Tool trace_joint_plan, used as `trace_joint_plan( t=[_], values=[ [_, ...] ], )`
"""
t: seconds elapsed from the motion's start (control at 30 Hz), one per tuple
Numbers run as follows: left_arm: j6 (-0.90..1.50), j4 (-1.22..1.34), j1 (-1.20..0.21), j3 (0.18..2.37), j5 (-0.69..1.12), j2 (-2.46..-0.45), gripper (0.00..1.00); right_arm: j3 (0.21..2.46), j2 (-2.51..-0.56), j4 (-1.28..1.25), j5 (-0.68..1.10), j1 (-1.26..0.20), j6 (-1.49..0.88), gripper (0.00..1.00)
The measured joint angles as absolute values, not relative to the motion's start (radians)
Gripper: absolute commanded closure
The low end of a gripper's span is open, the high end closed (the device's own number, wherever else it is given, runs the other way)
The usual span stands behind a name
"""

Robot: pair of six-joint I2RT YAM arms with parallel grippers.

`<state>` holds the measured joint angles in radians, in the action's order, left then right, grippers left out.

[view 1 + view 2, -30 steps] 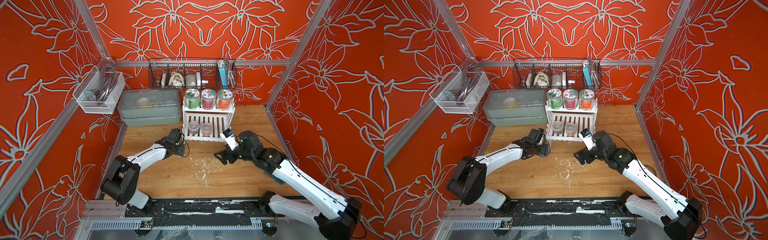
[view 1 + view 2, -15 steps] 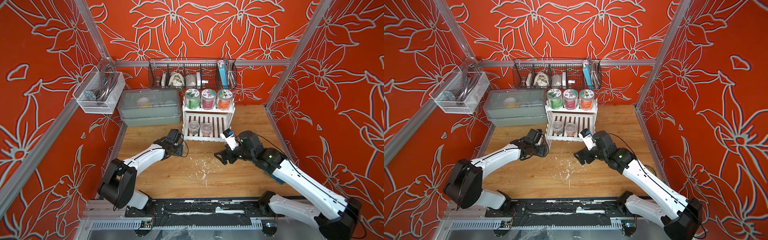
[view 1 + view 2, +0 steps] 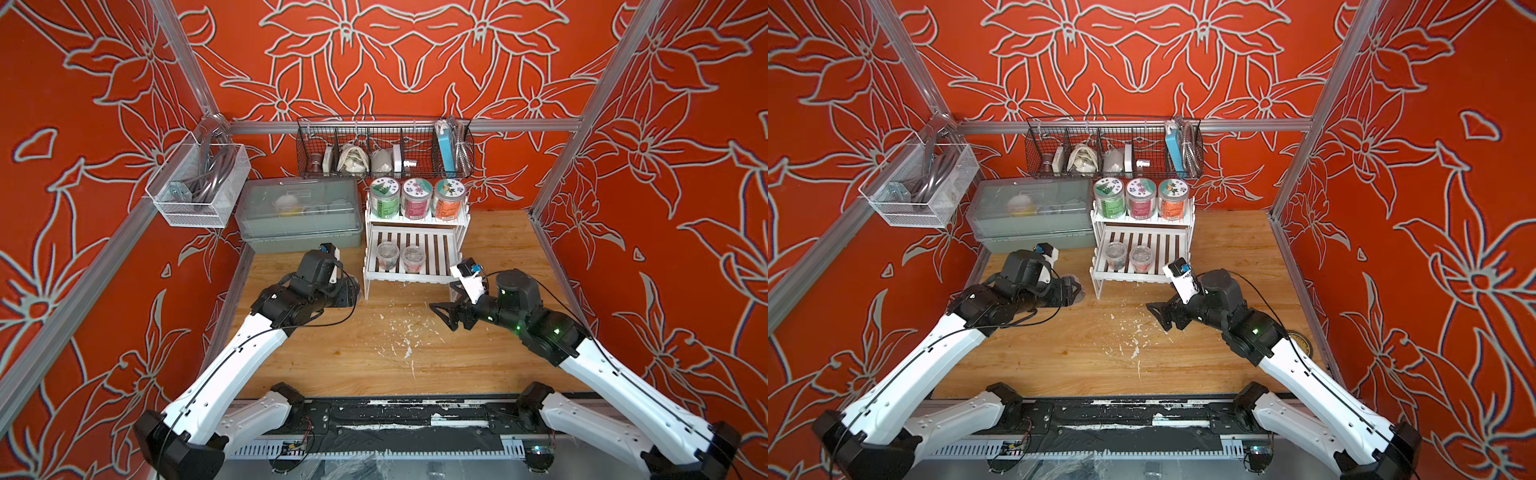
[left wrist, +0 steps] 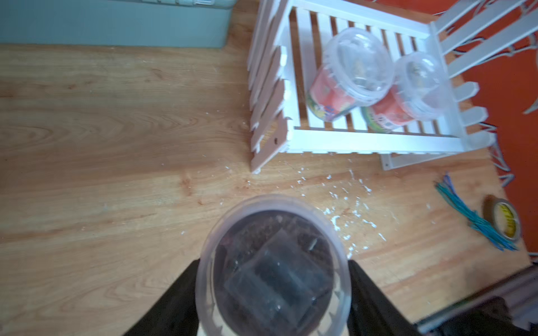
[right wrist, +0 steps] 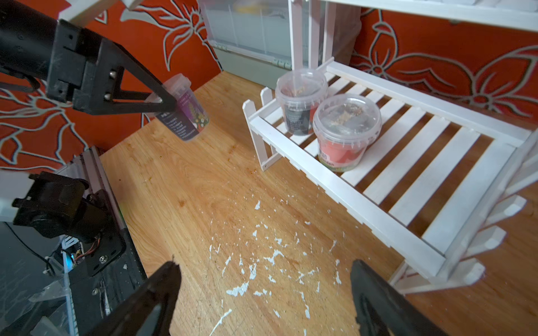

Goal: Place the seed container on the shelf
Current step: Pick up the seed jar at the center of the board.

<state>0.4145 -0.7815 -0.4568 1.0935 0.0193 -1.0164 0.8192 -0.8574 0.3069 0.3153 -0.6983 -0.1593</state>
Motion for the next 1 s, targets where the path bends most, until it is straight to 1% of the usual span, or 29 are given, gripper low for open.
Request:
trace_joint_plan(
  t=[0.2,0.4,0.63,1.0],
  values=[
    [0.477,-0.830,-0.545,1.155,0.108,-1.013,0.40,0.804,-0.886,0.186,0.334,-0.734,-0.087,0.02],
    [0.524,-0.835,-0.668,1.224,0.133,-1.045,0.40,0.804,-0.929,0.135,0.324,-0.811,-0.015,0.02],
    [0.548,-0.817,-0.791,1.279,0.098,-1.099,0.41,0.804,-0.934,0.103,0.327,-0.852,0.018,0.00],
    [0.550,-0.697,-0.902,1.277,0.016,-1.152,0.41,0.804,-0.951,0.067,0.342,-0.900,0.021,0.00]
  ],
)
